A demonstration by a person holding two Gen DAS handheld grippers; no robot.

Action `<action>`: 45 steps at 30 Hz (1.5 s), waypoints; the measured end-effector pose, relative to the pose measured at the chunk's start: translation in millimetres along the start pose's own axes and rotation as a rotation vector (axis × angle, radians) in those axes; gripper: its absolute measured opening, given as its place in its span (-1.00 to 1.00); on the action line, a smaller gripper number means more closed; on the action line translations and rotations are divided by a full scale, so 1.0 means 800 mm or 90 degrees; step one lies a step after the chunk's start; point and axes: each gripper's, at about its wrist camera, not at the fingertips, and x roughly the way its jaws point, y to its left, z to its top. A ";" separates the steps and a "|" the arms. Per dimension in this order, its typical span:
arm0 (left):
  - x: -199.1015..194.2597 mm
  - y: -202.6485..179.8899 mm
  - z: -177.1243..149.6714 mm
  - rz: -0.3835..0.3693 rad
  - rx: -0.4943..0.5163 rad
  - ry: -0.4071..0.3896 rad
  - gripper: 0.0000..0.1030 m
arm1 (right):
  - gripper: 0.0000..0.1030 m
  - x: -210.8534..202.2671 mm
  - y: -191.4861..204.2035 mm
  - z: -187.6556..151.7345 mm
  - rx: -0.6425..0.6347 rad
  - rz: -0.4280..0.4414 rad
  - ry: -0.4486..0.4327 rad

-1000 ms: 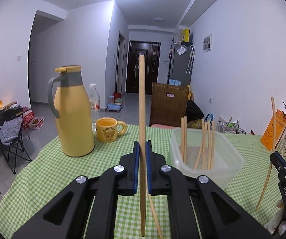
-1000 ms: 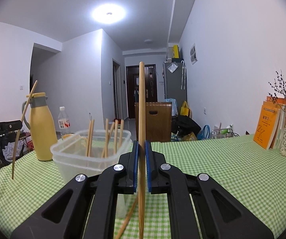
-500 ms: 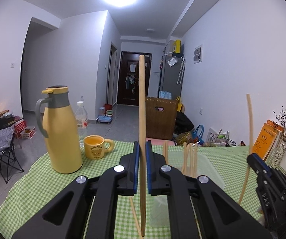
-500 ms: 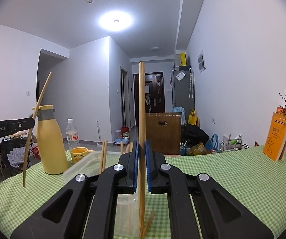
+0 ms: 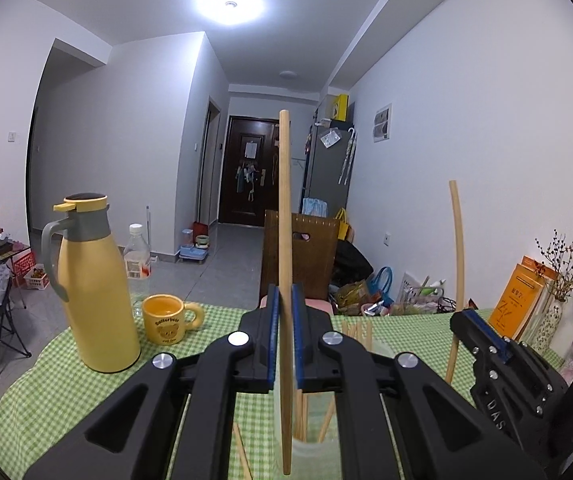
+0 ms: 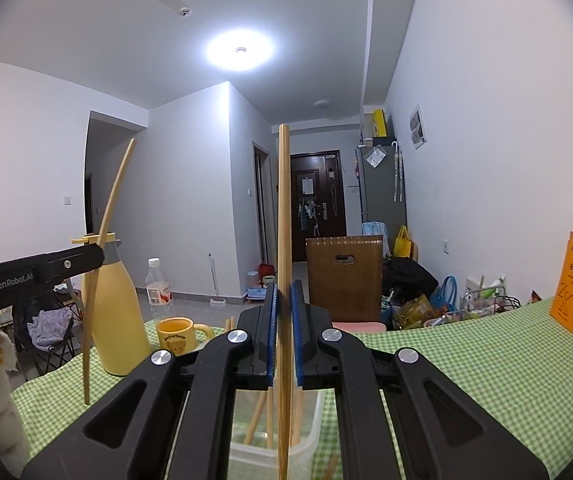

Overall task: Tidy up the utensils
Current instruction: 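Carry both held chopsticks over the clear plastic box with both grippers, then open both grippers to drop the chopsticks into the box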

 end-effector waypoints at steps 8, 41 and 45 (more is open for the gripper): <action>0.024 -0.010 0.012 -0.015 -0.007 -0.011 -0.92 | -0.86 0.021 0.002 0.008 0.005 0.010 -0.005; 0.140 0.009 -0.070 -0.039 0.000 0.061 -0.92 | -0.86 0.071 0.001 -0.052 0.008 -0.007 0.087; 0.142 0.010 -0.074 -0.035 0.002 0.068 -0.92 | -0.86 0.069 0.002 -0.054 0.005 -0.003 0.095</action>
